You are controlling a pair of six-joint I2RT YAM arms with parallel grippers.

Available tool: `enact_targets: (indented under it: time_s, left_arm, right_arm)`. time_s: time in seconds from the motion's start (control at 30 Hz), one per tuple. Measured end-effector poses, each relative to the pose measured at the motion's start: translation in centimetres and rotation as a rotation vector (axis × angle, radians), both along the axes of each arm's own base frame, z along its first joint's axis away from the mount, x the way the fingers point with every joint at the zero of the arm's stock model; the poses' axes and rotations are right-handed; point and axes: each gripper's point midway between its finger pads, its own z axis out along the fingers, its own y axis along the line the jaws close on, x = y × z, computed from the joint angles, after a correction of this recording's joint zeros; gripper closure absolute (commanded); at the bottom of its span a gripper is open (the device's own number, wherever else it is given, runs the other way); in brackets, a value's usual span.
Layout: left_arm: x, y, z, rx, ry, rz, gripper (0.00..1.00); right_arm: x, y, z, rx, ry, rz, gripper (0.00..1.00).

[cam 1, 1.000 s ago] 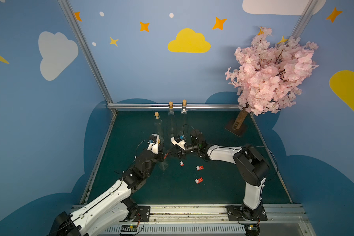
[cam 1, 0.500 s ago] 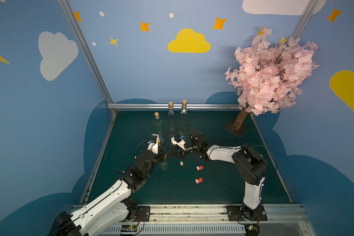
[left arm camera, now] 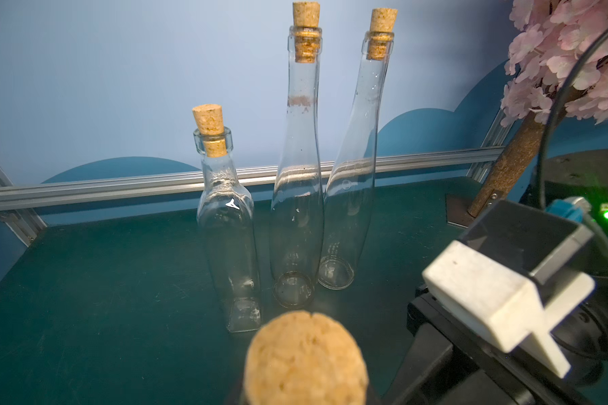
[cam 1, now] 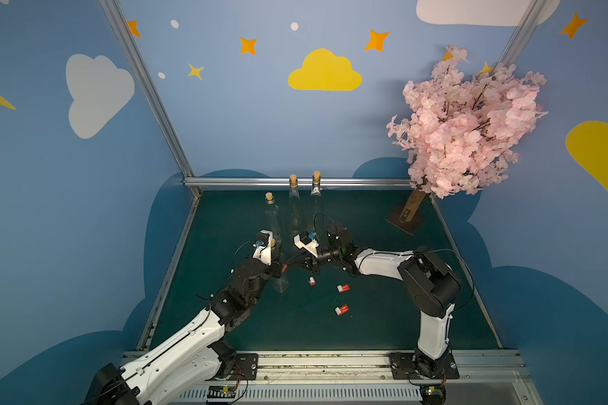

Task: Remove the label from the bottle
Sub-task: Tear open the label from the bottle.

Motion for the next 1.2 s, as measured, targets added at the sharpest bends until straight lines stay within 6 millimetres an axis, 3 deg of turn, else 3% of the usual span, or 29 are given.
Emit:
enact_targets:
  time_s: [0.5, 1.2]
  left_arm:
    - [0.01, 0.02, 0.00, -0.001, -0.001, 0.001, 0.97]
    - [0.00, 0.00, 0.01, -0.001, -0.002, 0.000, 0.97]
  right_arm:
    - [-0.52, -0.25, -0.45, -0.005, 0.013, 0.017, 0.82]
    - [-0.70, -0.21, -0.40, -0.002, 0.014, 0.022, 0.96]
